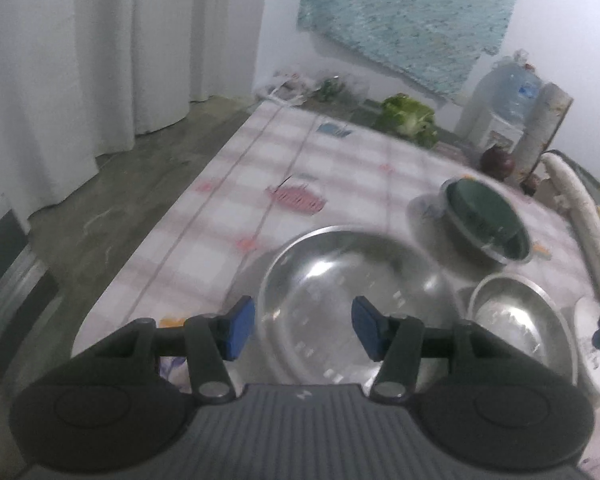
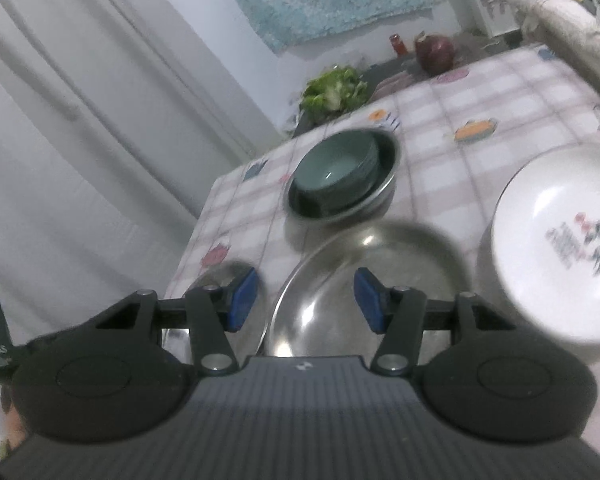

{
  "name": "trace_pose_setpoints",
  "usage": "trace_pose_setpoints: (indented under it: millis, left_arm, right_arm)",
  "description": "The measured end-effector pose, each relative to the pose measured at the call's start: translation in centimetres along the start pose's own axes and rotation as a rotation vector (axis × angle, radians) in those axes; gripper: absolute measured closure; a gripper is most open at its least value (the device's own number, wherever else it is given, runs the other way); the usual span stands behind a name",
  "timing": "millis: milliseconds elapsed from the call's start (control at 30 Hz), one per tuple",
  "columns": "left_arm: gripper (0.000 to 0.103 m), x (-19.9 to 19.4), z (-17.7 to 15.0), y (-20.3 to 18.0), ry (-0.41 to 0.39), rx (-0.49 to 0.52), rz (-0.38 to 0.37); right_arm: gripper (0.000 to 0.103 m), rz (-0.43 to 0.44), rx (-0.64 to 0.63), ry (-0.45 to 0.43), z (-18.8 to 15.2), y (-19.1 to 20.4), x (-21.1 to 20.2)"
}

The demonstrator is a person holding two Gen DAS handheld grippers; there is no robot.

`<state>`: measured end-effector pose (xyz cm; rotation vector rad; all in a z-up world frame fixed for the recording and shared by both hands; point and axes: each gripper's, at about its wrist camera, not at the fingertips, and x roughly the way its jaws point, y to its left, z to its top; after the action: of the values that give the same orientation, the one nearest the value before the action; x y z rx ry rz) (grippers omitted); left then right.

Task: Organize plates and bowls
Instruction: 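Set the nested bowls on the table and withdraw both tools, then grip the large steel basin rim with the left tool while the right tool grips the shallow steel plate rim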

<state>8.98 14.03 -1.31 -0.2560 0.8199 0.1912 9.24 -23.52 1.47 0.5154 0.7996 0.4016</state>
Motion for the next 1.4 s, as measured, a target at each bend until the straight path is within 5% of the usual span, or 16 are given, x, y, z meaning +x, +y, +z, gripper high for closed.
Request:
trace_pose_setpoints:
  millis: [333,733,1400]
  left_arm:
    - [0.052,0.6,-3.6,2.0,0.023,-0.053,-0.010]
    - [0.086,3.3,-4.3,0.1,0.004,0.030,0.078]
    - [0.085,-0.5,-7.6,4.7,0.033,0.171,-0.002]
  right_arm:
    - [0.050,0.024,-0.036,0.095,-5.0,3.7,2.1]
    - [0.050,0.005,-0.022,0.171,-8.9,5.4,4.0]
    - [0.050,-0.030,-0.024,0.172,-11.0,5.4,4.2]
